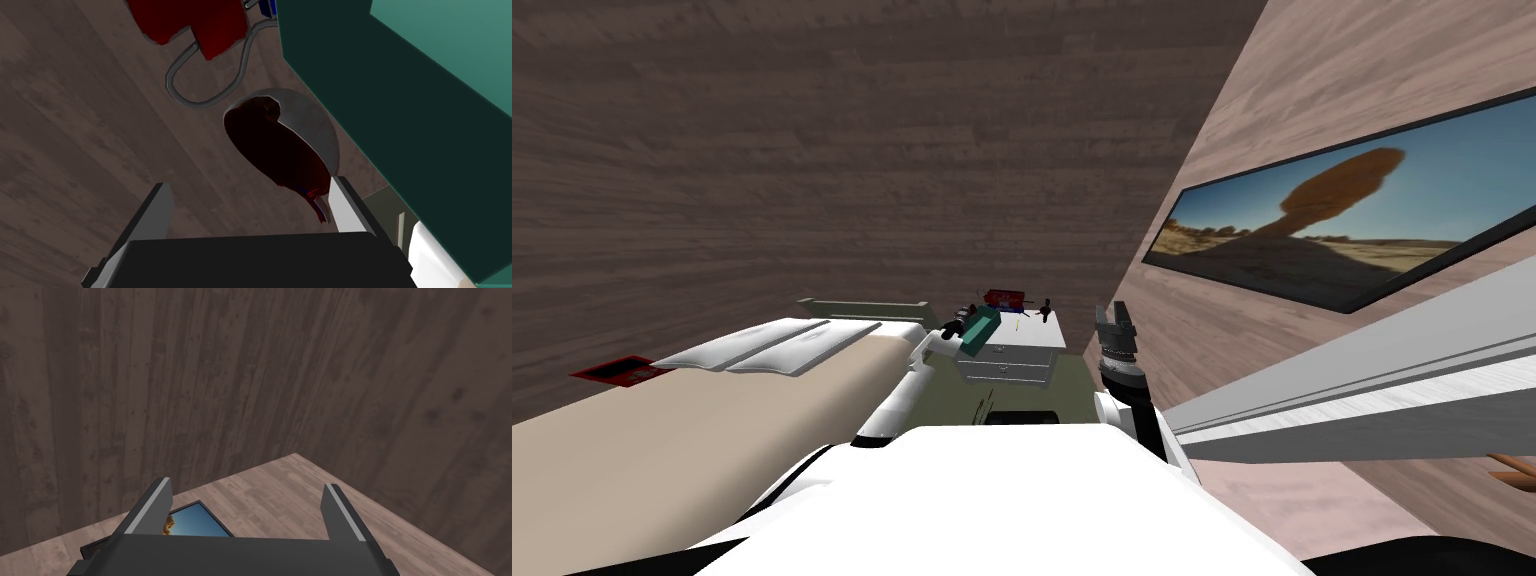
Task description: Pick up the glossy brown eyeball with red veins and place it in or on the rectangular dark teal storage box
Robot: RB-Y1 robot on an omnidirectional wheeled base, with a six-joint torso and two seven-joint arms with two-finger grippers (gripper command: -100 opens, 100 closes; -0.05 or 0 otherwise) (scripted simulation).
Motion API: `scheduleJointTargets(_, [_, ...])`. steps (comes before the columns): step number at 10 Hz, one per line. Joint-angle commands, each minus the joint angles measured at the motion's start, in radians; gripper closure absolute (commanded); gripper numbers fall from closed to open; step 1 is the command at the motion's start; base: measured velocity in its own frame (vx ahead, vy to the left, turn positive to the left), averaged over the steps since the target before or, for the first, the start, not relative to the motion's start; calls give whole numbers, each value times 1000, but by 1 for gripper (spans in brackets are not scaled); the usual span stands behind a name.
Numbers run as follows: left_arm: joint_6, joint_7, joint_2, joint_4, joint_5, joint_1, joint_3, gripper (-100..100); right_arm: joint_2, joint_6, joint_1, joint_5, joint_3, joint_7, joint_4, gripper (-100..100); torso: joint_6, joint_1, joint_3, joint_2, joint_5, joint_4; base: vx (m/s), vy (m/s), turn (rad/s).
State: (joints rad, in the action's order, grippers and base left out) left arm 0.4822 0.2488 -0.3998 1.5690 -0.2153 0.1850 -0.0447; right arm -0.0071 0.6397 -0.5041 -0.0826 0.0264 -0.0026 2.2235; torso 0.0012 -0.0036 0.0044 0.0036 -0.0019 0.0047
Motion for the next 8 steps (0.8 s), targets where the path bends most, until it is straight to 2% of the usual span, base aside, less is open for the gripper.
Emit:
scheduleJointTargets(1, [37, 6, -15, 25, 10, 5, -6, -100, 0, 0, 0, 0, 0, 0, 0, 0, 0, 0, 0, 0, 0, 0, -12, 20, -35])
scheduleJointTargets(2, [58, 9, -21, 40, 15, 9, -9, -100, 0, 0, 0, 0, 0, 0, 0, 0, 0, 0, 0, 0, 0, 0, -17, 24, -31])
scheduleJointTargets(3, [42, 7, -14, 31, 9, 6, -7, -100, 0, 0, 0, 0, 0, 0, 0, 0, 0, 0, 0, 0, 0, 0, -8, 11, -7])
scheduleJointTargets(4, [47, 7, -14, 32, 9, 6, -7, 0, 0, 0, 0, 0, 0, 0, 0, 0, 0, 0, 0, 0, 0, 0, 0, 0, 0])
scheduleJointTargets(8, [46, 7, -14, 32, 9, 6, -7, 0, 0, 0, 0, 0, 0, 0, 0, 0, 0, -1, -1, -1, 0, 0, 0, 0, 0])
